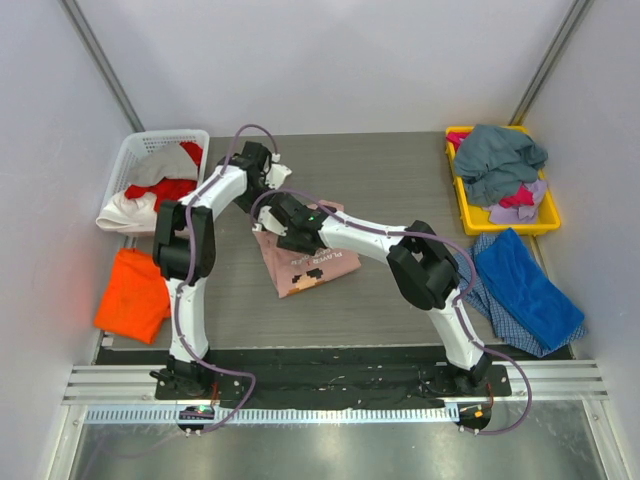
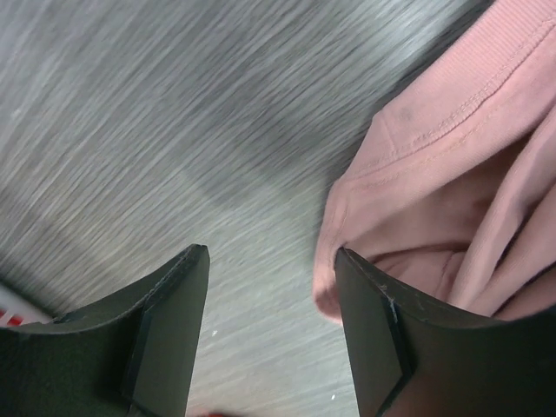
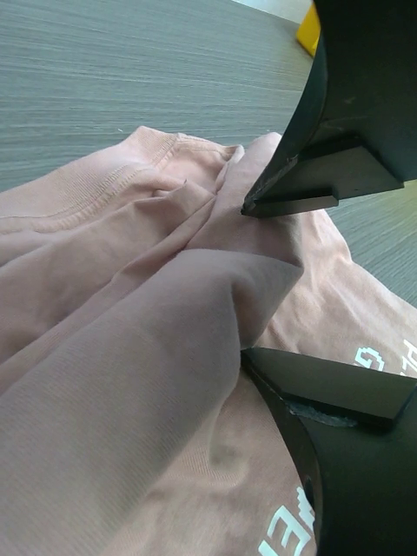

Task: Fold and stack the t-shirts
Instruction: Smooth out wrinkles on the folded tshirt, then put the neatly folded tshirt into the corner of the board with the left arm

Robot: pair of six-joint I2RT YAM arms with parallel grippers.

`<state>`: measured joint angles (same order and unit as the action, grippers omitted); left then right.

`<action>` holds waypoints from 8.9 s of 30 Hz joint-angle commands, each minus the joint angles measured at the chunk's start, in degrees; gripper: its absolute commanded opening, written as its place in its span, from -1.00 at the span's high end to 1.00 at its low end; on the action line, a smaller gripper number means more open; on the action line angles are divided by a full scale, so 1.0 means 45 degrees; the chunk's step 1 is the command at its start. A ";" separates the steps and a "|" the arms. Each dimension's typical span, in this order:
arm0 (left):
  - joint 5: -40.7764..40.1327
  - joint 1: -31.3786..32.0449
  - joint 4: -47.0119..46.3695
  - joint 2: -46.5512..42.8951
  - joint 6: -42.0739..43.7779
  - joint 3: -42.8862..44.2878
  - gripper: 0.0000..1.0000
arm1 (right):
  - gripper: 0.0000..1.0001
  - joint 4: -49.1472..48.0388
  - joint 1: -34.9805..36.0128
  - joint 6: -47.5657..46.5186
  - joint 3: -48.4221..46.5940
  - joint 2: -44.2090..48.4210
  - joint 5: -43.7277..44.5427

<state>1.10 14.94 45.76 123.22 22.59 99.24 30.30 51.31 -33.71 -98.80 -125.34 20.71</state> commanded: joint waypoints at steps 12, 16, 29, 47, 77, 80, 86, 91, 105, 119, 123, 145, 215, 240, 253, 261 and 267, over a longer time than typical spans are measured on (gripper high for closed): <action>-0.1535 0.0040 -0.0696 -0.2440 -0.0156 -0.0784 -0.27 | -0.45 -0.1324 -0.0172 0.0129 0.0277 0.1133 0.0982; -0.1203 0.0059 -0.0481 -0.3084 -0.0371 -0.1056 -0.27 | -0.48 -0.1324 -0.0172 0.0148 0.0277 0.1563 0.1334; 0.3142 -0.0916 0.1743 -0.4550 -0.1270 -0.2463 -0.29 | -0.99 -0.1889 -0.0172 0.0891 0.1837 0.3125 0.1511; 1.0398 -0.3651 0.4246 0.0429 -0.0488 -0.1040 -0.34 | -0.99 -0.3023 -0.0211 0.1106 0.3265 0.3029 0.1277; 0.9463 -0.1660 -0.0635 -0.0097 -0.3398 -0.4553 -0.65 | -0.99 -0.3043 -0.0230 0.1145 0.3440 0.2716 0.1082; 0.9111 -0.1504 -0.0987 -0.0077 -0.3574 -0.4690 -0.65 | -0.99 -0.3043 -0.0250 0.1145 0.3499 0.2736 0.1043; 0.8116 -0.1114 -0.1262 -0.0233 -0.3926 -0.4983 -0.59 | -0.98 -0.3043 -0.0230 0.1164 0.3636 0.2794 0.0945; 0.6595 -0.0508 -0.1360 -0.0409 -0.4277 -0.5217 -0.48 | -0.97 -0.3062 -0.0249 0.1105 0.3753 0.2931 0.0945; 0.3876 0.0645 -0.1419 -0.0038 -0.5645 -0.5101 0.15 | -0.97 -0.3062 -0.0269 0.0578 0.4456 0.4434 0.1433; 0.3351 0.0645 -0.0735 -0.0641 -0.5078 -0.4787 1.00 | -0.96 -0.2868 -0.0308 0.0383 0.5256 0.5391 0.1745; 0.2550 0.0625 -0.0229 -0.2298 -0.4006 -0.5178 1.00 | -0.96 -0.2887 -0.0542 0.0324 0.5667 0.5879 0.2174; -0.2940 0.0489 0.1452 -0.8103 -0.1154 -0.6487 1.00 | -0.96 -0.2867 -0.1226 0.0461 0.6898 0.6954 0.2468; -0.1026 -1.3611 0.0794 -0.9336 0.8767 -0.6544 1.00 | -0.94 -0.2887 -0.1226 0.0578 0.6839 0.6309 0.2390; -0.1535 -1.4804 -0.2004 -0.5917 0.8554 -0.6916 0.43 | -0.93 -0.2477 -0.1207 0.0617 0.6468 0.6173 0.2331; 0.1179 -1.4804 -0.2375 -0.8571 0.7734 -0.7580 -0.11 | -0.93 -0.2438 -0.1226 0.0754 0.6527 0.5998 0.2136; 0.3248 -1.4804 -0.2122 -1.1089 0.7441 -0.8323 -0.25 | -0.93 -0.2457 -0.1207 0.0812 0.6565 0.5998 0.2019; 0.4284 -1.4785 -0.1244 -1.2614 0.7402 -0.9005 -0.32 | -0.93 -0.2691 -0.1207 0.1162 0.6663 0.6154 0.1960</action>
<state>14.50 -51.13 38.15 70.78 56.86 60.90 19.77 46.00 -30.81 -67.33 -98.41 29.76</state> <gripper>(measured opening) 0.643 0.963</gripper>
